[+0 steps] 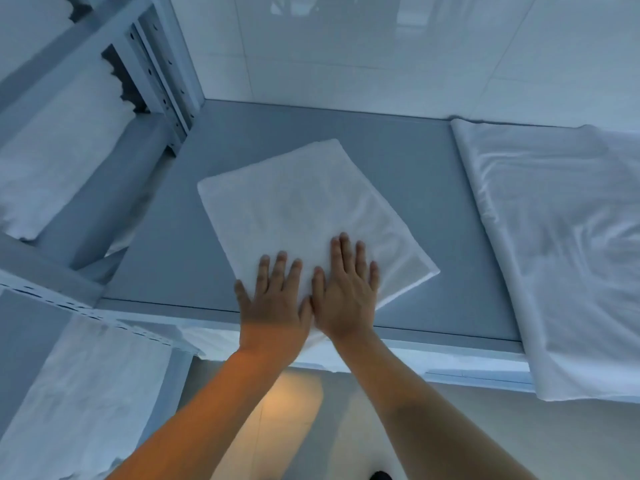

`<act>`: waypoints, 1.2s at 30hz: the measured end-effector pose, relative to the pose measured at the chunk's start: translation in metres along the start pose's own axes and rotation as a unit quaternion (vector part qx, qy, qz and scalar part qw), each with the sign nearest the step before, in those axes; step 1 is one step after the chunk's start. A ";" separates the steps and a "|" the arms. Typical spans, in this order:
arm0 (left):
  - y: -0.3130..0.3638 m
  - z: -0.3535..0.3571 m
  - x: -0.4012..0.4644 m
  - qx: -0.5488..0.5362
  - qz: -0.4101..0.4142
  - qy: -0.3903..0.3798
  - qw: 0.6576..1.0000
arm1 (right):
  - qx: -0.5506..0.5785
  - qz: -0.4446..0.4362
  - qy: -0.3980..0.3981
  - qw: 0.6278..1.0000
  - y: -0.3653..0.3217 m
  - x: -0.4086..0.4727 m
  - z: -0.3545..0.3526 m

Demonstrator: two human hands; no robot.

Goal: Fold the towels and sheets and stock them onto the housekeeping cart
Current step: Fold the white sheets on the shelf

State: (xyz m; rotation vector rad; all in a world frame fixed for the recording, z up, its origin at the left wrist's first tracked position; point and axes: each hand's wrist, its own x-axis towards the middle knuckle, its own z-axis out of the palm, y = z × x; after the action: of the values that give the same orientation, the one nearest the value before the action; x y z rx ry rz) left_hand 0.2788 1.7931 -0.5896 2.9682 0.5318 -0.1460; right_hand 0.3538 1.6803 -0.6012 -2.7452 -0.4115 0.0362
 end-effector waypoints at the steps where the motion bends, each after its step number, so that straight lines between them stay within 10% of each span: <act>1: -0.011 0.002 0.002 -0.001 -0.006 0.006 1.000 | 0.017 0.018 -0.005 1.000 -0.017 0.000 0.006; 10: -0.116 -0.011 0.042 -0.028 0.131 0.049 0.990 | -0.118 -0.304 -0.092 0.941 0.052 0.053 -0.022; 18: -0.106 0.003 0.028 -0.018 0.002 0.072 0.997 | -0.069 -0.252 -0.047 0.964 0.009 0.048 0.010; 36: -0.229 -0.019 0.112 -0.016 0.056 0.082 0.995 | -0.039 -0.188 -0.040 0.981 -0.116 0.103 0.059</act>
State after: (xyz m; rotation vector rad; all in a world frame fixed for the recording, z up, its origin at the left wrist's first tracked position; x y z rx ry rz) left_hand 0.3043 2.0463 -0.6074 2.9850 0.3784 0.1181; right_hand 0.4159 1.8340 -0.6122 -2.6998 -0.9652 0.0323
